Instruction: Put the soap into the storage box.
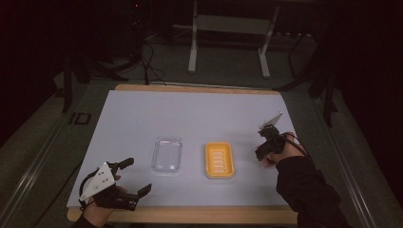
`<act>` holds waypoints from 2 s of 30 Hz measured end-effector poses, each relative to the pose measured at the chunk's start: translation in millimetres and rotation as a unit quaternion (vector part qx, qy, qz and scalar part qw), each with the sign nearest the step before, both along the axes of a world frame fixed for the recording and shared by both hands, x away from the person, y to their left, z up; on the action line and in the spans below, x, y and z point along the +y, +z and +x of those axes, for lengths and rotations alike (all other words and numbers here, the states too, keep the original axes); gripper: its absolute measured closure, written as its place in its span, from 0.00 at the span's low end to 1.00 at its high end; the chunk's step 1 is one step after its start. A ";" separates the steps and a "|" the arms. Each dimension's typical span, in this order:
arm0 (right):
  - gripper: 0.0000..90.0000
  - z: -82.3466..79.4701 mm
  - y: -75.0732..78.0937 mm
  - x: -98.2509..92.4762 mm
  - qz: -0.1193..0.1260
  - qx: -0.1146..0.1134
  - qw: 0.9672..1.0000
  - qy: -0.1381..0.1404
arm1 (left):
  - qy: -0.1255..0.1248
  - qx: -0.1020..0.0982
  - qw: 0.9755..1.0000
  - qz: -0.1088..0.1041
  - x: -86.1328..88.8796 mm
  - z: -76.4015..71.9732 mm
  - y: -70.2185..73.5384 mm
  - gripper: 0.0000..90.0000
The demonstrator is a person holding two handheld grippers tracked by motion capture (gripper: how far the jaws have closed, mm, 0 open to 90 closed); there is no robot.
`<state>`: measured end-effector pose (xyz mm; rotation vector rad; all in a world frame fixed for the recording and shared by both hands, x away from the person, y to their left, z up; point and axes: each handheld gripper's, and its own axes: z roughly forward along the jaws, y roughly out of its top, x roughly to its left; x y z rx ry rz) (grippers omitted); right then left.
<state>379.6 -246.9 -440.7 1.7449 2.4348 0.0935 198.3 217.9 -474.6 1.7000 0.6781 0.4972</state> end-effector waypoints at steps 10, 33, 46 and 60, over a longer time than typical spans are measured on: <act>0.41 -1.3 23.3 13.9 -0.006 -0.009 1.000 -0.003 | -0.032 0.003 0.998 -0.045 -1.7 7.5 2.8 0.00; 0.41 -3.1 88.1 70.8 -0.014 -0.029 0.999 0.018 | -0.016 -0.021 0.999 0.045 -21.5 5.7 0.7 0.00; 0.41 -0.4 104.3 115.9 -0.001 -0.033 0.999 0.032 | -0.022 -0.020 0.999 0.035 -20.1 4.3 1.7 0.00; 0.42 10.7 57.4 140.9 0.027 0.006 0.999 0.033 | -0.025 -0.017 0.999 0.034 -19.4 5.4 1.1 0.00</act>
